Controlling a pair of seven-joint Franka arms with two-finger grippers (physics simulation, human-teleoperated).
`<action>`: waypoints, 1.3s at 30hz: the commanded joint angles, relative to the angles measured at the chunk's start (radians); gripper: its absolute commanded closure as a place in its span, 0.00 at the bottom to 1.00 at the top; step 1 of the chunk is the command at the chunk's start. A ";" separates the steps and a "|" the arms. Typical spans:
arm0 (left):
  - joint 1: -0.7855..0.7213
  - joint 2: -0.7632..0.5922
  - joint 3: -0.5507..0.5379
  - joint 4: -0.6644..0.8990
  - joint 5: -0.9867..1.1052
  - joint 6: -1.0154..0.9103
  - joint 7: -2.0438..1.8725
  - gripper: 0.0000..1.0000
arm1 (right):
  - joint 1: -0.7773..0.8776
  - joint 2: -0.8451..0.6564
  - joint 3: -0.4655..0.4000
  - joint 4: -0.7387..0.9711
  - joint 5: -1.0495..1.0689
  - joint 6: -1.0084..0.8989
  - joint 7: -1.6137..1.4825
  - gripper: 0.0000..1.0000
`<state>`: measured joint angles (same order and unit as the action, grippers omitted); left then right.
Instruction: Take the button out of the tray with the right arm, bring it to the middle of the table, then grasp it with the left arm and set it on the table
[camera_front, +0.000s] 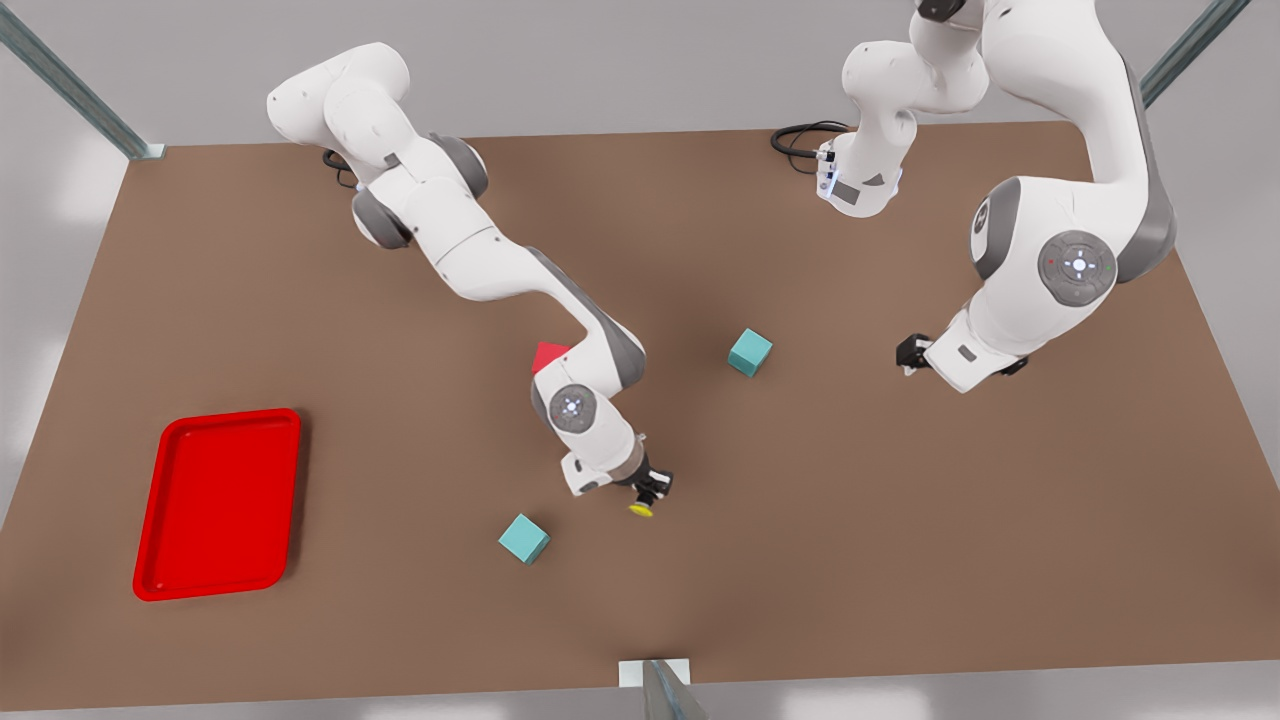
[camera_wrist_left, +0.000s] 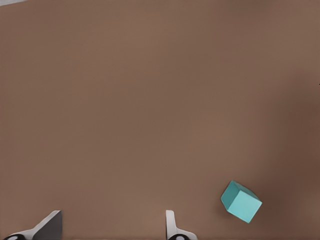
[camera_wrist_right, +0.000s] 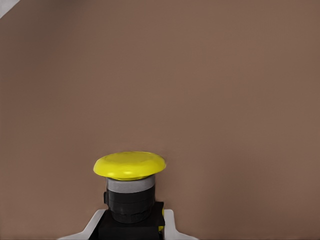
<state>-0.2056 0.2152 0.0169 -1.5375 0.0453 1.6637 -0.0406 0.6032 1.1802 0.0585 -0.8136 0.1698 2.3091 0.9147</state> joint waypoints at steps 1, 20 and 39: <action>0.000 0.000 0.000 0.000 0.001 0.010 -0.001 0.00 | 0.003 -0.001 0.000 -0.002 -0.009 0.016 0.069 0.58; -0.483 0.518 -0.002 0.361 -0.048 0.267 -0.499 0.00 | -0.454 -1.100 -0.002 -0.783 -0.247 -0.657 -0.886 0.00; -0.437 0.986 -0.044 0.731 -0.048 0.607 -0.366 0.00 | -0.543 -1.001 -0.003 -0.550 -0.254 -0.625 -0.899 0.00</action>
<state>-0.6432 1.1875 -0.0275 -0.8216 -0.0047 2.2002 -0.3615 0.0601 0.1792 0.0552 -1.3645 -0.0842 1.6431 0.2494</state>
